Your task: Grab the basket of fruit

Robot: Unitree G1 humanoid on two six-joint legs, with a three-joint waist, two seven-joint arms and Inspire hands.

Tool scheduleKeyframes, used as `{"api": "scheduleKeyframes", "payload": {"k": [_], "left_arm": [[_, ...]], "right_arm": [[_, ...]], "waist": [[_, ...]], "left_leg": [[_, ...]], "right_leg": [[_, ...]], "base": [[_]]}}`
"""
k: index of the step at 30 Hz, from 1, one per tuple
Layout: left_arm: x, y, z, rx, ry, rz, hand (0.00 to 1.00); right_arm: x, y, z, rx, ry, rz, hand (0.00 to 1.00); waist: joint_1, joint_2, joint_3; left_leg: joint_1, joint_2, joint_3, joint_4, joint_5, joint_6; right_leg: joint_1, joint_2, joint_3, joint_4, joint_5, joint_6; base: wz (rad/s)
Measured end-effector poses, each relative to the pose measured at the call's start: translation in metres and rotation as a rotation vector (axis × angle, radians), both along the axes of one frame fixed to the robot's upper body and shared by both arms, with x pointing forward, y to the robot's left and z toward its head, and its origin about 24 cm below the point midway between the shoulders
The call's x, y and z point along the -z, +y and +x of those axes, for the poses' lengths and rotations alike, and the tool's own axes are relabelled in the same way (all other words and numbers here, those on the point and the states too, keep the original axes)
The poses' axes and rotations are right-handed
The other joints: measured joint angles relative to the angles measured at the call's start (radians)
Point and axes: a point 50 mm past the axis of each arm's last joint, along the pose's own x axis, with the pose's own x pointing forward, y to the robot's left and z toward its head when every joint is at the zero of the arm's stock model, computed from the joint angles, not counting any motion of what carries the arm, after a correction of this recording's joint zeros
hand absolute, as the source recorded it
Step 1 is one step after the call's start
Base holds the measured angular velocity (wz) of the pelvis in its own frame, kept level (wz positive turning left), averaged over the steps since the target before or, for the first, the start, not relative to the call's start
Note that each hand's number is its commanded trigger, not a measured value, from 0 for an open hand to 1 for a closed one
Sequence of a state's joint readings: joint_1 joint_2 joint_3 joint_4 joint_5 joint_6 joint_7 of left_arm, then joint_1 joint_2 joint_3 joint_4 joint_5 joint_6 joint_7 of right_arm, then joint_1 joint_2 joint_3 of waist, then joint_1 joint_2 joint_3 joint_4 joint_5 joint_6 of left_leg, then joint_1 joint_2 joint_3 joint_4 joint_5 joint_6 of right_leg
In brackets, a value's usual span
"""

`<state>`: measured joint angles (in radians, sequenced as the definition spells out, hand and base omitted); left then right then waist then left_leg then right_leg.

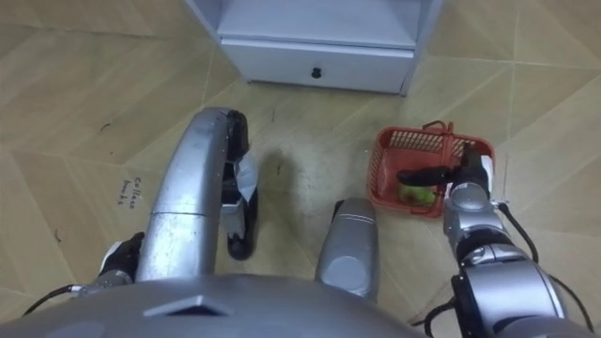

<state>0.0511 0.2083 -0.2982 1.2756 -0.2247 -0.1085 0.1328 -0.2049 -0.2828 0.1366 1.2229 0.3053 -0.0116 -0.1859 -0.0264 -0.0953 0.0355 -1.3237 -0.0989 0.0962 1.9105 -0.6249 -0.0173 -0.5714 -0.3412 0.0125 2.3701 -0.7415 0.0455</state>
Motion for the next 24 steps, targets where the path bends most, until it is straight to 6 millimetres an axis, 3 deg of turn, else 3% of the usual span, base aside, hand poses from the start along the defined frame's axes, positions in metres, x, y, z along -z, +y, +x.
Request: {"api": "scheduleKeyframes", "payload": {"k": [2,12,24], "left_arm": [[0.0002,-0.0004,-0.0004,0.002,0.004,-0.011,0.00],[0.0009,-0.0010,-0.0008,-0.019,0.014,-0.040,0.00],[0.0015,-0.0009,-0.0051,-0.041,0.023,-0.046,0.00]], "right_arm": [[0.0015,-0.0010,-0.0030,0.005,0.012,0.013,1.00],[0.0007,-0.0039,-0.0029,0.034,0.003,0.045,1.00],[-0.0002,-0.0054,-0.0018,0.054,-0.002,0.064,1.00]], "waist": [[0.004,0.001,-0.0003],[0.005,0.021,0.0044],[0.007,0.006,0.0112]], "left_leg": [[-0.001,0.001,0.001,-0.001,-0.001,-0.001],[-0.009,0.005,0.007,-0.002,-0.001,-0.001],[-0.009,0.011,0.002,0.000,0.000,-0.002]], "right_leg": [[0.000,-0.001,-0.001,0.001,0.000,0.000],[-0.008,-0.005,-0.004,0.001,0.000,0.001],[-0.008,0.005,-0.007,0.001,-0.001,0.002]], "base": [[0.02],[0.01],[0.00]]}}
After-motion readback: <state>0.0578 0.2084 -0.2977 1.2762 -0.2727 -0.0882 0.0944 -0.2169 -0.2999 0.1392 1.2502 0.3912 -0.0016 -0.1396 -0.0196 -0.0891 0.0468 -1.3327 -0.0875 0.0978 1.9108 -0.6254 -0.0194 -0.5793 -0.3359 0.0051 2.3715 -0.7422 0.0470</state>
